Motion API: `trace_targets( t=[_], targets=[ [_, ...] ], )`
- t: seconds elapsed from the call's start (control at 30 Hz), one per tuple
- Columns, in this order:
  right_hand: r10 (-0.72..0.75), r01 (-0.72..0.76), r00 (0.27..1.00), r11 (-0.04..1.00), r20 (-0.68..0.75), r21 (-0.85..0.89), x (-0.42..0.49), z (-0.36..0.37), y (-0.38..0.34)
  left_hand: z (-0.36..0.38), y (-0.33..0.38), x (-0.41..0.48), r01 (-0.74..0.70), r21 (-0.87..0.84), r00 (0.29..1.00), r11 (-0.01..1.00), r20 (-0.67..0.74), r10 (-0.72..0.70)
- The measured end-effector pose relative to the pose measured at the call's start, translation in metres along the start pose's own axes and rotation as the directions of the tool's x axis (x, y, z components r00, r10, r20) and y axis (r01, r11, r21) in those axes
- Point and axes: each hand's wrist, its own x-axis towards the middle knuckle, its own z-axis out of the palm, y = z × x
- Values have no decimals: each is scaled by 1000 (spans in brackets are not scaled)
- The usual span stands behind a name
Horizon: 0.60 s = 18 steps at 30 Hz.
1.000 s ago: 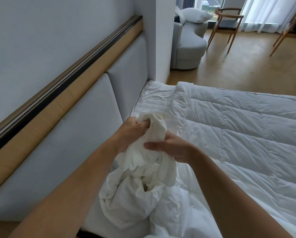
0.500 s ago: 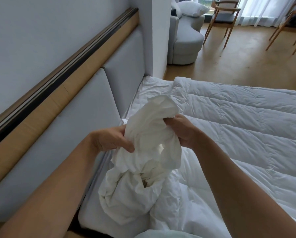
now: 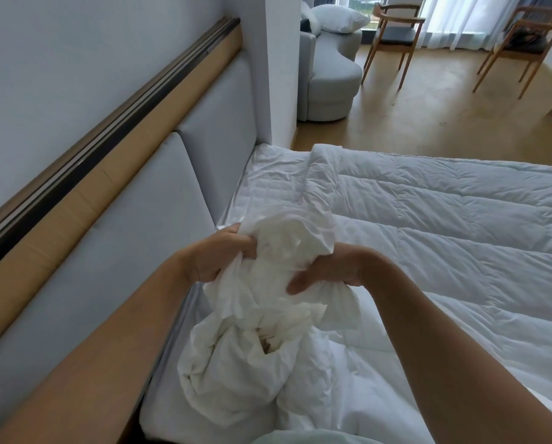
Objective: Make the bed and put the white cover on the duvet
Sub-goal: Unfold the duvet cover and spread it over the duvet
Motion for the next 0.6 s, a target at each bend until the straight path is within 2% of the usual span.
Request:
trace_targets(
  t=[0.03, 0.13, 0.2, 0.33, 0.47, 0.53, 0.6],
  targets=[
    [-32, 31, 999, 999, -41, -4, 0, 2, 0, 0, 0, 0, -15, -1, 1000, 1000, 11, 15],
    [-102, 151, 975, 957, -199, 247, -2, 5, -3, -8, 1, -3, 9, 66, 995, 998, 97, -15],
    [-158, 241, 954, 909, -253, 341, -2, 7, -7, -11, 4, -7, 31, 143, 983, 989, 172, -56],
    [-263, 352, 904, 905, -337, 240, 3, 20, -15, -3, 12, -14, 32, 249, 960, 968, 260, -99],
    [-290, 349, 855, 935, -430, 62, 7, 20, -19, 8, 15, -16, 63, 309, 971, 949, 199, -129],
    [-284, 332, 856, 943, -431, 38, 6, 16, -20, 10, 15, -17, 74, 279, 976, 957, 175, -126],
    [-243, 301, 883, 950, -401, 86, 2, 12, -21, 11, 15, -17, 55, 205, 988, 977, 134, -83]
  ],
)
